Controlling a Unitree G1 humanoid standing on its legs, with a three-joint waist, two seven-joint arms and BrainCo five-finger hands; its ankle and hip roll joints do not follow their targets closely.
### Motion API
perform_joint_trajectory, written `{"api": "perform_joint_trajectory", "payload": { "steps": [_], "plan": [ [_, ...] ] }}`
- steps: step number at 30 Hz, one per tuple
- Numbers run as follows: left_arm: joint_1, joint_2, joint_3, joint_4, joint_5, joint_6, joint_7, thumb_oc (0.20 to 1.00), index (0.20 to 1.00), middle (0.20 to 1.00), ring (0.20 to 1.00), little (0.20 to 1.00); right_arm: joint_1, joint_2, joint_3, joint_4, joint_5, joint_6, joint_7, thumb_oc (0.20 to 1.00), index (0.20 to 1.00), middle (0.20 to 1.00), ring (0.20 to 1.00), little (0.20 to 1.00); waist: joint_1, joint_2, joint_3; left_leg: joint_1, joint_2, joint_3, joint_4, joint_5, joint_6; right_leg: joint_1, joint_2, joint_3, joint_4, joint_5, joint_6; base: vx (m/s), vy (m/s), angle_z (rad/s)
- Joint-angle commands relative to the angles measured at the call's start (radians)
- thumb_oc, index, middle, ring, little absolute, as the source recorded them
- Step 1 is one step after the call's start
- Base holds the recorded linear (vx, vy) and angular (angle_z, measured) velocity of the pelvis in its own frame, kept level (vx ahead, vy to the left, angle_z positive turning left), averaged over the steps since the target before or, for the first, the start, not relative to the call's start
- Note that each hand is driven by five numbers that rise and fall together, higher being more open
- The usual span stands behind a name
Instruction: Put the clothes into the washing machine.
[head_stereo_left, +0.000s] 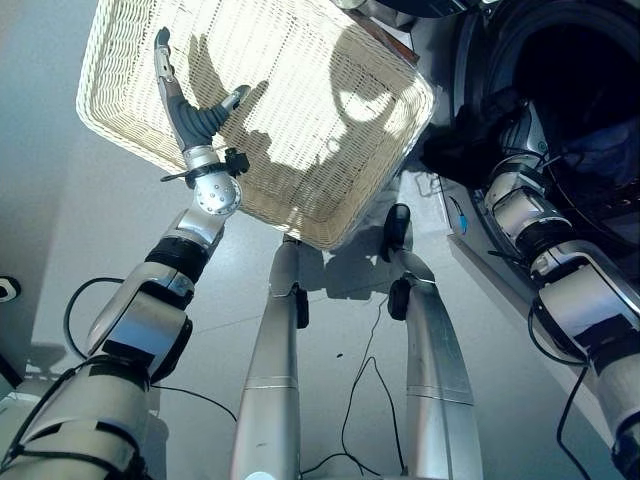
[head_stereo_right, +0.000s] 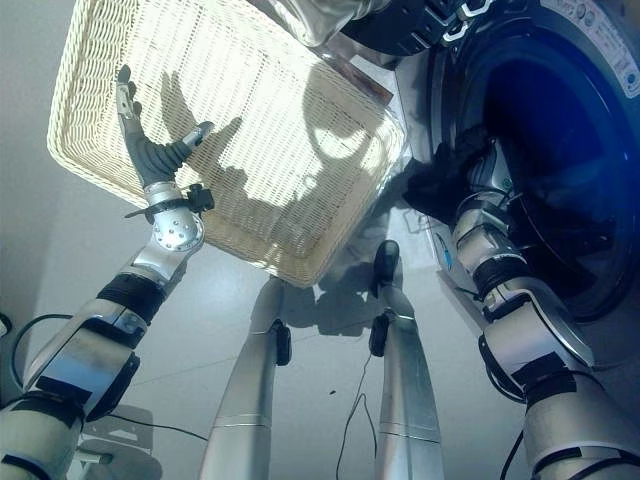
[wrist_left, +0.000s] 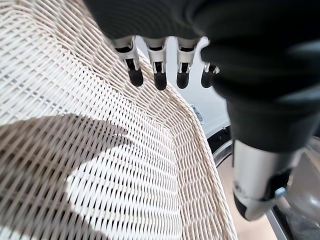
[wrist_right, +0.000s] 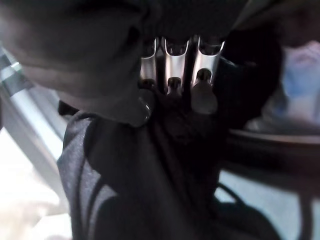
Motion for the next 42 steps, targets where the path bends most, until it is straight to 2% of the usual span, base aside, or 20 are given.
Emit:
{"api": "perform_joint_trajectory", "payload": {
  "steps": [1, 4, 7, 8, 9, 11, 12, 14, 15, 21, 22, 23, 24, 25, 26, 31, 35, 37, 39, 42],
  "plan": [
    [0.015, -0.026, 0.086, -0.019, 0.061, -0.029, 0.022, 1.000, 1.000, 1.000, 1.000, 1.000, 0.039, -0.039, -0.049, 0.021, 0.273, -0.095, -0.049, 0.200, 0.200, 0.200, 0.200, 0.200, -0.024, 0.065, -0.020, -0.015, -0.038, 0.024, 0.137, -0.156, -0.006, 0.087, 0.042, -0.040, -0.220, 0.133, 0.107, 0.00, 0.000, 0.00],
    [0.049, -0.002, 0.096, -0.029, 0.060, -0.045, 0.014, 1.000, 1.000, 1.000, 1.000, 1.000, 0.046, -0.103, -0.173, 0.054, 0.492, -0.189, -0.081, 0.200, 0.200, 0.200, 0.200, 0.200, -0.025, 0.060, -0.020, -0.010, -0.033, 0.019, 0.144, -0.166, -0.009, 0.093, 0.043, -0.038, -0.220, 0.133, 0.108, 0.00, 0.000, 0.00],
    [0.094, 0.018, 0.108, -0.058, 0.073, -0.054, 0.021, 1.000, 1.000, 1.000, 1.000, 1.000, 0.044, -0.180, -0.257, 0.064, 0.686, -0.283, -0.167, 0.200, 0.200, 0.200, 0.200, 0.200, -0.029, 0.048, -0.020, -0.008, -0.028, 0.014, 0.150, -0.179, -0.010, 0.098, 0.044, -0.038, -0.226, 0.137, 0.111, 0.00, -0.019, 0.00],
    [0.137, 0.038, 0.118, -0.090, 0.086, -0.055, 0.032, 1.000, 1.000, 1.000, 1.000, 1.000, 0.067, -0.242, -0.323, 0.056, 0.800, -0.344, -0.218, 0.200, 0.200, 0.200, 0.200, 0.200, -0.036, 0.029, -0.020, -0.006, -0.024, 0.011, 0.152, -0.185, -0.010, 0.105, 0.048, -0.039, -0.233, 0.147, 0.115, 0.01, -0.067, 0.01],
    [0.149, 0.043, 0.117, -0.101, 0.089, -0.053, 0.036, 1.000, 1.000, 1.000, 1.000, 1.000, 0.077, -0.257, -0.341, 0.053, 0.828, -0.379, -0.246, 0.200, 0.200, 0.200, 0.200, 0.200, -0.036, 0.023, -0.020, -0.004, -0.022, 0.010, 0.152, -0.186, -0.009, 0.109, 0.050, -0.039, -0.237, 0.151, 0.116, 0.00, -0.092, 0.02],
    [0.175, 0.071, 0.117, -0.125, 0.092, -0.046, 0.043, 1.000, 1.000, 1.000, 1.000, 1.000, 0.088, -0.350, -0.382, 0.029, 0.919, -0.448, -0.336, 0.200, 0.200, 0.200, 0.200, 0.200, -0.047, -0.004, -0.020, -0.002, -0.017, 0.004, 0.149, -0.189, -0.007, 0.118, 0.053, -0.043, -0.244, 0.162, 0.121, -0.01, -0.071, 0.05],
    [0.180, 0.078, 0.116, -0.131, 0.091, -0.043, 0.043, 1.000, 1.000, 1.000, 1.000, 1.000, 0.095, -0.373, -0.391, 0.020, 0.940, -0.466, -0.357, 0.200, 0.200, 0.200, 0.200, 0.200, -0.049, -0.009, -0.020, 0.000, -0.015, 0.003, 0.147, -0.189, -0.007, 0.121, 0.055, -0.043, -0.246, 0.165, 0.122, -0.02, -0.052, 0.05],
    [0.192, 0.127, 0.118, -0.134, 0.057, -0.040, 0.031, 1.000, 1.000, 1.000, 1.000, 1.000, 0.142, -0.480, -0.441, -0.016, 0.995, -0.515, -0.404, 0.200, 0.200, 0.200, 0.200, 0.200, -0.068, -0.036, -0.020, 0.007, -0.007, 0.002, 0.144, -0.187, -0.006, 0.133, 0.063, -0.042, -0.248, 0.170, 0.122, -0.01, -0.014, 0.02],
    [0.191, 0.144, 0.118, -0.130, 0.041, -0.039, 0.027, 1.000, 1.000, 1.000, 1.000, 1.000, 0.168, -0.508, -0.465, -0.016, 1.015, -0.533, -0.388, 0.200, 0.200, 0.200, 0.200, 0.200, -0.075, -0.044, -0.020, 0.009, -0.001, 0.003, 0.143, -0.186, -0.006, 0.136, 0.066, -0.041, -0.245, 0.170, 0.123, 0.00, 0.000, 0.00],
    [0.143, 0.206, 0.109, -0.096, -0.017, -0.023, -0.026, 1.000, 1.000, 1.000, 1.000, 1.000, 0.216, -0.585, -0.516, -0.006, 1.028, -0.560, -0.329, 0.200, 0.200, 0.200, 0.200, 0.200, -0.089, -0.076, -0.020, 0.021, 0.005, -0.003, 0.139, -0.189, -0.002, 0.157, 0.072, -0.037, -0.255, 0.171, 0.124, 0.00, -0.020, -0.02],
    [0.130, 0.216, 0.103, -0.085, -0.029, -0.023, -0.040, 1.000, 1.000, 1.000, 1.000, 1.000, 0.216, -0.591, -0.515, 0.002, 1.027, -0.551, -0.299, 0.200, 0.200, 0.200, 0.200, 0.200, -0.087, -0.079, -0.020, 0.024, 0.005, -0.005, 0.137, -0.188, -0.002, 0.162, 0.071, -0.039, -0.259, 0.172, 0.124, 0.00, -0.058, -0.03],
    [0.120, 0.220, 0.096, -0.074, -0.036, -0.027, -0.049, 1.000, 1.000, 1.000, 1.000, 1.000, 0.208, -0.591, -0.507, 0.007, 1.036, -0.545, -0.271, 0.376, 0.376, 0.376, 0.376, 0.376, -0.085, -0.080, -0.020, 0.024, 0.001, -0.009, 0.139, -0.190, -0.001, 0.163, 0.070, -0.040, -0.263, 0.174, 0.124, 0.01, -0.038, 0.00],
    [0.106, 0.218, 0.089, -0.064, -0.037, -0.026, -0.053, 1.000, 1.000, 1.000, 1.000, 1.000, 0.192, -0.583, -0.491, 0.014, 1.019, -0.537, -0.252, 0.485, 0.485, 0.485, 0.485, 0.485, -0.082, -0.079, -0.020, 0.025, -0.001, -0.011, 0.138, -0.192, 0.000, 0.163, 0.069, -0.041, -0.264, 0.173, 0.124, 0.00, 0.000, 0.00],
    [0.095, 0.217, 0.083, -0.055, -0.042, -0.026, -0.058, 1.000, 1.000, 1.000, 1.000, 1.000, 0.175, -0.575, -0.474, 0.021, 0.998, -0.524, -0.235, 0.724, 0.724, 0.724, 0.724, 0.724, -0.081, -0.076, -0.020, 0.025, -0.004, -0.012, 0.139, -0.192, 0.001, 0.163, 0.067, -0.041, -0.265, 0.173, 0.123, 0.00, 0.000, 0.00],
    [0.084, 0.213, 0.077, -0.047, -0.044, -0.029, -0.063, 1.000, 1.000, 1.000, 1.000, 1.000, 0.150, -0.563, -0.452, 0.027, 0.993, -0.517, -0.222, 1.000, 1.000, 1.000, 1.000, 1.000, -0.075, -0.073, -0.020, 0.026, -0.008, -0.014, 0.139, -0.193, 0.002, 0.163, 0.064, -0.043, -0.268, 0.172, 0.122, 0.00, 0.000, 0.00],
    [0.037, 0.193, 0.050, -0.009, -0.054, -0.036, -0.076, 1.000, 1.000, 1.000, 1.000, 1.000, 0.027, -0.501, -0.339, 0.067, 0.881, -0.451, -0.233, 1.000, 1.000, 1.000, 1.000, 1.000, -0.059, -0.051, -0.020, 0.013, -0.019, -0.016, 0.134, -0.179, 0.005, 0.151, 0.051, -0.047, -0.278, 0.177, 0.116, 0.01, 0.001, 0.00],
    [0.019, 0.169, 0.031, 0.003, -0.059, -0.035, -0.068, 1.000, 1.000, 1.000, 1.000, 1.000, -0.042, -0.460, -0.257, 0.086, 0.683, -0.343, -0.325, 1.000, 1.000, 1.000, 1.000, 1.000, -0.052, -0.032, -0.020, 0.014, -0.024, -0.014, 0.141, -0.193, 0.007, 0.152, 0.044, -0.051, -0.271, 0.162, 0.118, 0.00, 0.000, 0.00],
    [0.009, 0.165, 0.019, 0.002, -0.066, -0.031, -0.065, 1.000, 1.000, 1.000, 1.000, 1.000, -0.065, -0.454, -0.214, 0.063, 0.545, -0.256, -0.361, 1.000, 1.000, 1.000, 1.000, 1.000, -0.049, -0.028, -0.020, 0.010, -0.025, -0.013, 0.143, -0.192, 0.008, 0.148, 0.041, -0.052, -0.269, 0.162, 0.119, 0.00, 0.000, 0.00],
    [0.003, 0.165, 0.012, -0.008, -0.072, -0.026, -0.056, 1.000, 1.000, 1.000, 1.000, 1.000, -0.100, -0.444, -0.142, 0.015, 0.387, -0.136, -0.379, 1.000, 1.000, 1.000, 1.000, 1.000, -0.050, -0.021, -0.020, 0.000, -0.028, -0.013, 0.148, -0.192, 0.009, 0.139, 0.041, -0.050, -0.266, 0.160, 0.120, 0.00, 0.000, 0.00],
    [0.000, 0.162, 0.020, -0.005, -0.074, -0.034, -0.060, 1.000, 1.000, 1.000, 1.000, 1.000, -0.125, -0.429, -0.086, -0.013, 0.295, -0.080, -0.359, 1.000, 1.000, 1.000, 1.000, 1.000, -0.049, -0.018, -0.020, -0.007, -0.028, -0.011, 0.151, -0.195, 0.010, 0.132, 0.042, -0.051, -0.259, 0.151, 0.120, 0.00, 0.003, -0.01]
  ]
}}
